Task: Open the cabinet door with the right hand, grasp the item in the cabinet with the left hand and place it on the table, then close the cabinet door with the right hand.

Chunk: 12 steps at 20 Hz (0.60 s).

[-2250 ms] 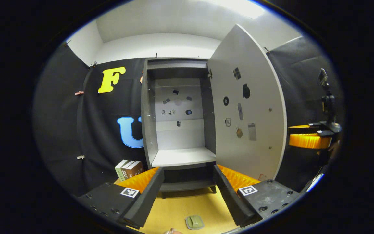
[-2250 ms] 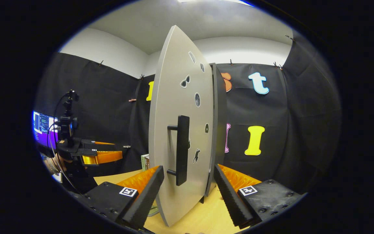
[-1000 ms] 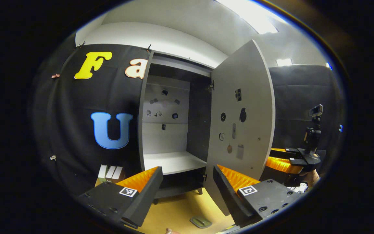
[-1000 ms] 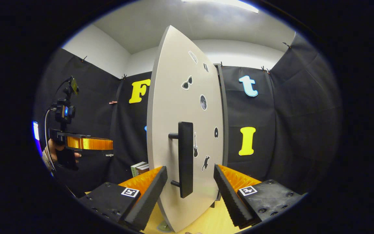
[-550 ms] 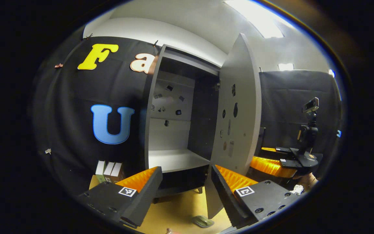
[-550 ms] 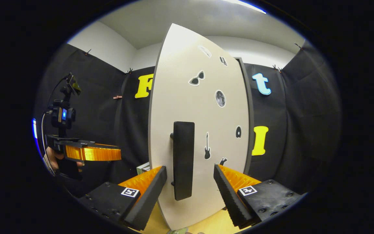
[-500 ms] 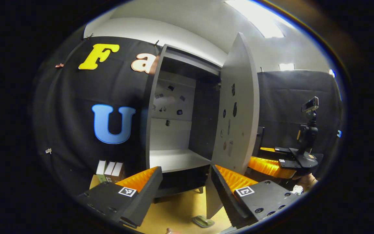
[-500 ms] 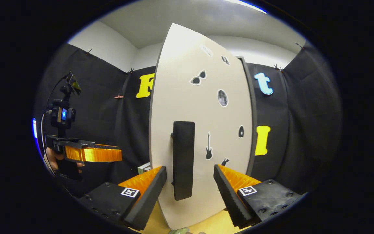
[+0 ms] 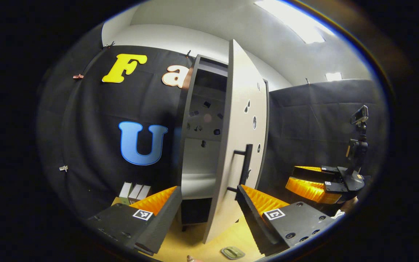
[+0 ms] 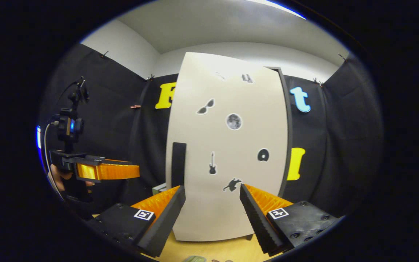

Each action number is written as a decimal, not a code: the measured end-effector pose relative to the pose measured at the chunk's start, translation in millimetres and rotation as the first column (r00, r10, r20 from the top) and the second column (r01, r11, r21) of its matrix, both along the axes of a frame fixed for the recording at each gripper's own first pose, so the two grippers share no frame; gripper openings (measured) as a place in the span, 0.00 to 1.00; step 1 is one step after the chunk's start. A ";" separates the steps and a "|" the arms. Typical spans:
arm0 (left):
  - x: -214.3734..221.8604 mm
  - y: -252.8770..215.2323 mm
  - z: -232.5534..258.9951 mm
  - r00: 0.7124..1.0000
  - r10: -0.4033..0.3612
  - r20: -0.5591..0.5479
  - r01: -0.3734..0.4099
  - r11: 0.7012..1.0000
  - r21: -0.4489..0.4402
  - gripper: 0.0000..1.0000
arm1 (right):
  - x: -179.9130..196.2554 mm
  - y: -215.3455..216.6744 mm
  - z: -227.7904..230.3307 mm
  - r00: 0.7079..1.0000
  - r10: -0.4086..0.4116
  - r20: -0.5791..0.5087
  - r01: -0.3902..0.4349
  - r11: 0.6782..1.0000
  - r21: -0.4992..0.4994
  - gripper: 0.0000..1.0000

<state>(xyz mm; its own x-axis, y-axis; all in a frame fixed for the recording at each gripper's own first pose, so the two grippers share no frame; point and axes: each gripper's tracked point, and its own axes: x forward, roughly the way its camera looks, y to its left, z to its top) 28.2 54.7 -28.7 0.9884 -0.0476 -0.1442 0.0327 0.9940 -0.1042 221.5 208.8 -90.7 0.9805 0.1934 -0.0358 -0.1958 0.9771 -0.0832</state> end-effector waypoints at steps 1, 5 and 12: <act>2.9 -3.3 2.1 1.000 0.011 0.001 -0.011 1.000 0.009 0.95 | 3.0 -13.0 2.5 0.999 -0.036 0.004 0.036 0.999 0.001 0.98; 11.7 -22.7 5.8 0.999 0.047 0.022 -0.048 0.998 0.052 0.95 | 9.2 -27.0 19.4 0.998 -0.061 0.019 0.059 0.995 0.077 0.98; 25.6 -52.6 6.0 0.999 0.022 0.028 -0.024 0.997 0.071 0.94 | 11.5 -47.7 16.7 0.999 -0.053 0.003 0.053 0.996 0.075 0.98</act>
<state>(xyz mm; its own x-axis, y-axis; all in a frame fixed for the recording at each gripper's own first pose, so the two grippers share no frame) 53.8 2.1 -22.7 0.9927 -0.0150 -0.1197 0.0111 0.9994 -0.0329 233.0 161.0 -74.0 0.9895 0.1431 -0.0183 -0.1433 0.9896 -0.0106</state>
